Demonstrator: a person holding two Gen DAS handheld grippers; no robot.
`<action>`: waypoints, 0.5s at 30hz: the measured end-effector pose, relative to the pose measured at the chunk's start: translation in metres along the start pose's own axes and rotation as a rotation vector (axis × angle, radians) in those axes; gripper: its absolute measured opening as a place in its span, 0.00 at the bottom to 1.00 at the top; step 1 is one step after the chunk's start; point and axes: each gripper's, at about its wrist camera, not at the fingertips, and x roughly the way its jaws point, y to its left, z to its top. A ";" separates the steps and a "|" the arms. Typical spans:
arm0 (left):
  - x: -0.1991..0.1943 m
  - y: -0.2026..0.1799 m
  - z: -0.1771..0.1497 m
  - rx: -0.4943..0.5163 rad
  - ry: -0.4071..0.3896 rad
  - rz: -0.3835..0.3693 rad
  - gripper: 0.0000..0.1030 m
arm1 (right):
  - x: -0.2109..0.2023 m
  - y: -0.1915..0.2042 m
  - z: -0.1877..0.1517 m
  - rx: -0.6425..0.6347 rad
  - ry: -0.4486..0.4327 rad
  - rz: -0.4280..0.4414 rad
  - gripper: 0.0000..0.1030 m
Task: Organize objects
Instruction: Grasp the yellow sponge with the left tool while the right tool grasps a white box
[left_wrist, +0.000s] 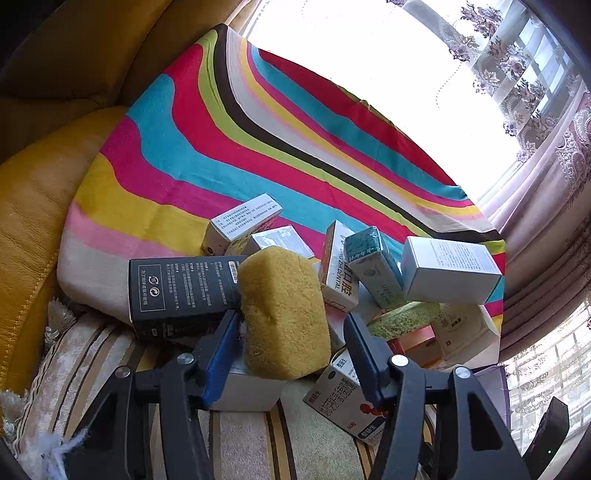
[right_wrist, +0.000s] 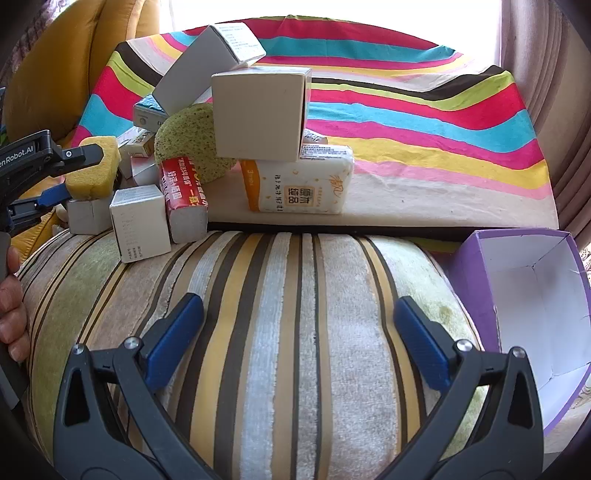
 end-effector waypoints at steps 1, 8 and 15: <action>0.003 0.000 0.001 0.002 0.003 -0.001 0.51 | 0.001 0.000 0.001 0.001 0.006 -0.002 1.00; 0.010 0.001 0.000 0.004 0.012 -0.030 0.29 | 0.004 -0.004 0.009 0.008 0.059 0.031 1.00; 0.004 0.002 -0.004 0.007 -0.007 -0.063 0.28 | -0.023 -0.011 0.010 -0.030 -0.035 0.133 1.00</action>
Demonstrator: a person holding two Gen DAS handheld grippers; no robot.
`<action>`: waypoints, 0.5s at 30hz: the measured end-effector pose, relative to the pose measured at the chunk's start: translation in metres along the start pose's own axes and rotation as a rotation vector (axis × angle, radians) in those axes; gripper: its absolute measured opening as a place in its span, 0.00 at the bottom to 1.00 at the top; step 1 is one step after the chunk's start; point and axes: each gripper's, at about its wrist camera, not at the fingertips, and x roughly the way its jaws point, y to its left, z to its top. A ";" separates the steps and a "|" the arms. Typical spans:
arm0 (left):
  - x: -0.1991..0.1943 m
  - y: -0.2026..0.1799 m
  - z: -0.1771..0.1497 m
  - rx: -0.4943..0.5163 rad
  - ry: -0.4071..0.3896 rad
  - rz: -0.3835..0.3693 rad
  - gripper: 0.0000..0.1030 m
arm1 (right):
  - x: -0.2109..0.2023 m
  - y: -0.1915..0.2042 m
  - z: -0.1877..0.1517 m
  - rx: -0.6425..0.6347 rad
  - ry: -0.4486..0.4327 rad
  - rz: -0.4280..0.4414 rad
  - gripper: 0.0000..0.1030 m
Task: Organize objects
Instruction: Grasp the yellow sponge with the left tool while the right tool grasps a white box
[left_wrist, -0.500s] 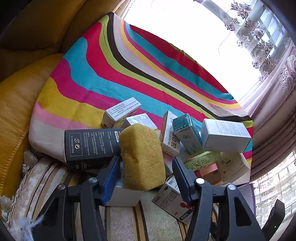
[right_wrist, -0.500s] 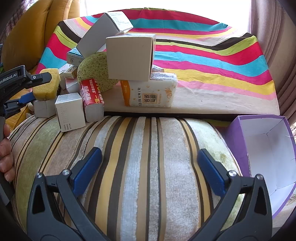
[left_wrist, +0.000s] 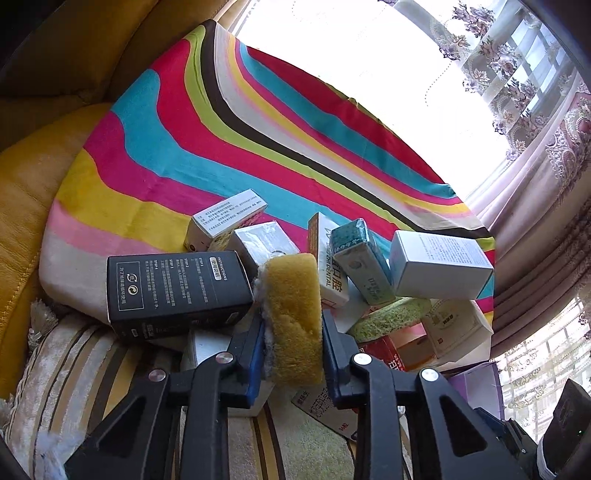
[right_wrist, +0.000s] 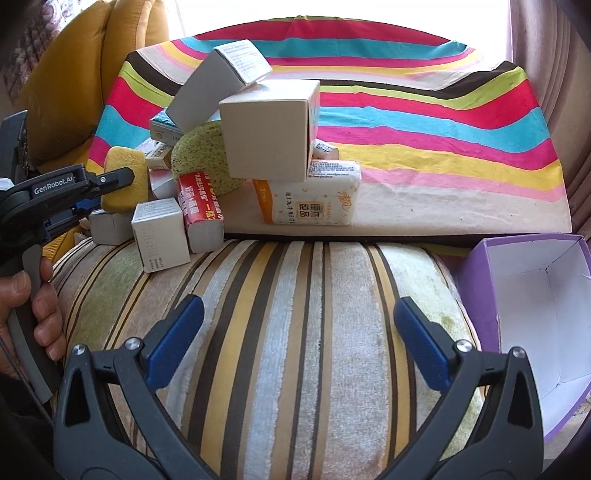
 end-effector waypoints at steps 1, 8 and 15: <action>-0.001 0.000 -0.001 0.001 -0.004 -0.003 0.28 | -0.007 0.000 0.004 -0.033 -0.028 0.005 1.00; -0.016 -0.008 -0.010 0.033 -0.055 -0.041 0.28 | -0.045 0.005 0.057 -0.284 -0.170 0.076 1.00; -0.022 -0.011 -0.016 0.054 -0.063 -0.058 0.28 | -0.038 0.030 0.104 -0.637 -0.206 0.208 1.00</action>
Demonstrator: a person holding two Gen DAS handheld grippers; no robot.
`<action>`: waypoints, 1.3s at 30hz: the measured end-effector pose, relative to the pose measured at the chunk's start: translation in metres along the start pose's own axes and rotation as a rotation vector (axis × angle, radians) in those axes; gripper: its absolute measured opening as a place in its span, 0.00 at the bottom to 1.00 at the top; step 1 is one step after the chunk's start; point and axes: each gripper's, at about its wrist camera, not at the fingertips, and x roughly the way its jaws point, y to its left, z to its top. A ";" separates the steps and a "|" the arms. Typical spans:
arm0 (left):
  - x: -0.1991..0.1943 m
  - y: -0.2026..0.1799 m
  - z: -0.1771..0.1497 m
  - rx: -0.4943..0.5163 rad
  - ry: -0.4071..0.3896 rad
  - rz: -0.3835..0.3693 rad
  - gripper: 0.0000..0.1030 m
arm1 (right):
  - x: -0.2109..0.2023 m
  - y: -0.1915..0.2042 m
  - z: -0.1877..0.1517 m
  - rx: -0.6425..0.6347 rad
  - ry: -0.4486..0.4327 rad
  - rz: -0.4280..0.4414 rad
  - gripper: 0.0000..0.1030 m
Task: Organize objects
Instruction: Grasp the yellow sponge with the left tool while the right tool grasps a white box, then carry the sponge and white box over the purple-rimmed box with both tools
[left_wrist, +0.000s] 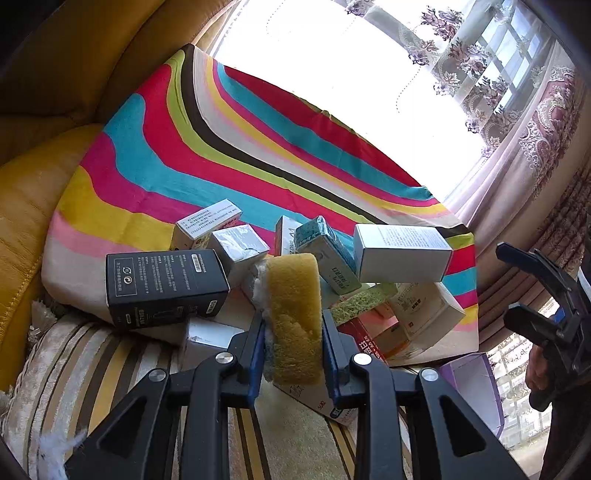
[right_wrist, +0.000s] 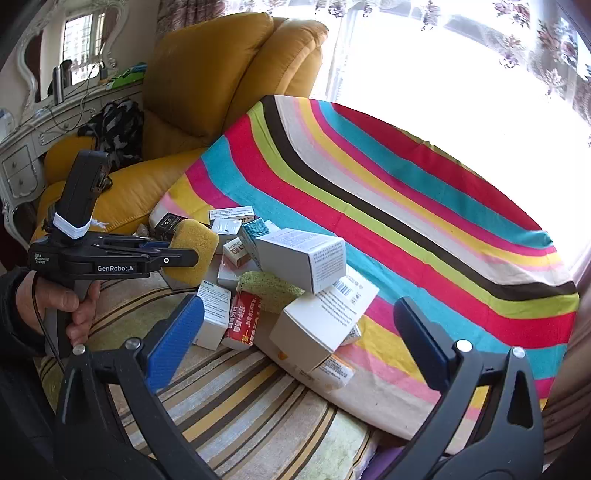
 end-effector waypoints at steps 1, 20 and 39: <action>-0.001 0.000 -0.001 -0.003 -0.003 -0.001 0.28 | 0.004 -0.002 0.006 -0.031 0.002 0.025 1.00; 0.004 0.005 -0.004 -0.020 0.008 -0.008 0.28 | 0.101 -0.034 0.021 -0.141 0.221 0.239 0.50; -0.018 -0.024 -0.008 0.083 -0.095 0.007 0.28 | 0.005 -0.031 -0.021 0.126 -0.066 0.072 0.43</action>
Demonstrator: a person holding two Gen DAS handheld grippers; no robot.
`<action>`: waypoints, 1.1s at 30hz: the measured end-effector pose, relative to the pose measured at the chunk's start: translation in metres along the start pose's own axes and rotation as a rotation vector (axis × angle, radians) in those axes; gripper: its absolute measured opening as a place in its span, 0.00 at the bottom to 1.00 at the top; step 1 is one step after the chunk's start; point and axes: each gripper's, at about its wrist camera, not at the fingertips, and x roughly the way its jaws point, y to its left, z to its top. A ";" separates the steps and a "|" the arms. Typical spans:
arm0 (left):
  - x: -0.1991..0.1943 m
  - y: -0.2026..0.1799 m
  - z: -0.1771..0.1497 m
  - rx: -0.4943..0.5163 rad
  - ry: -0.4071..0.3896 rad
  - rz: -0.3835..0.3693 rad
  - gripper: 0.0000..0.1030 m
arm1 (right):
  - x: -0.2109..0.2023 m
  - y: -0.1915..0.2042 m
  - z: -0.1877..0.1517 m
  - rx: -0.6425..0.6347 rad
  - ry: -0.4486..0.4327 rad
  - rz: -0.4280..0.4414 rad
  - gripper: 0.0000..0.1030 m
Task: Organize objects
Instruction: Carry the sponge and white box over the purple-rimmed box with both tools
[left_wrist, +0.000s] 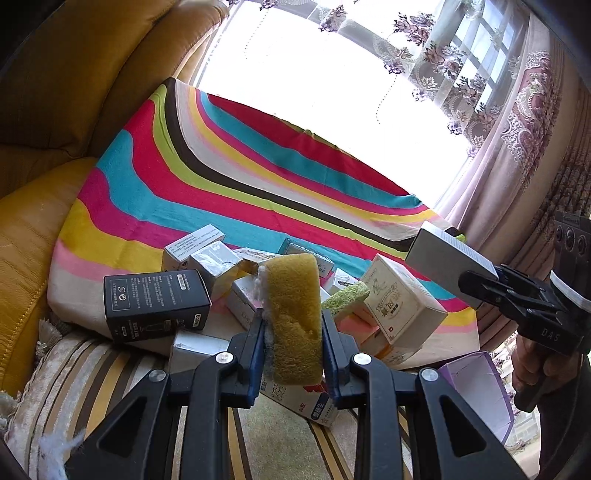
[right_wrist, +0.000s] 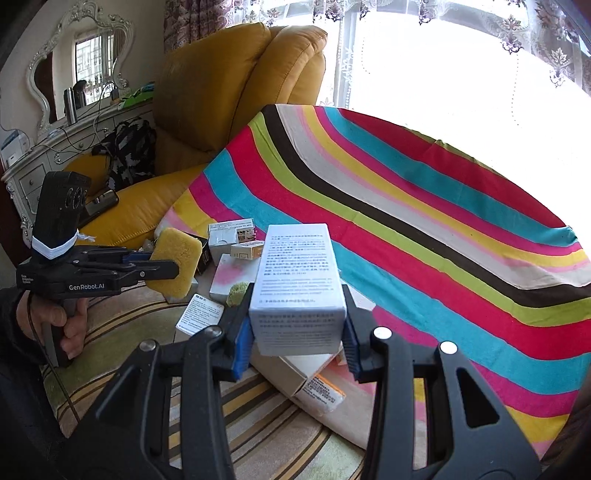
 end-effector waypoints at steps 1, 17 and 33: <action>-0.001 -0.003 0.000 0.008 -0.007 -0.004 0.28 | -0.006 0.002 -0.004 0.013 -0.010 -0.005 0.43; -0.008 -0.087 -0.020 0.213 0.006 -0.159 0.28 | -0.082 -0.009 -0.088 0.280 -0.058 -0.249 0.43; 0.033 -0.182 -0.055 0.367 0.227 -0.357 0.28 | -0.150 -0.041 -0.195 0.606 0.037 -0.552 0.43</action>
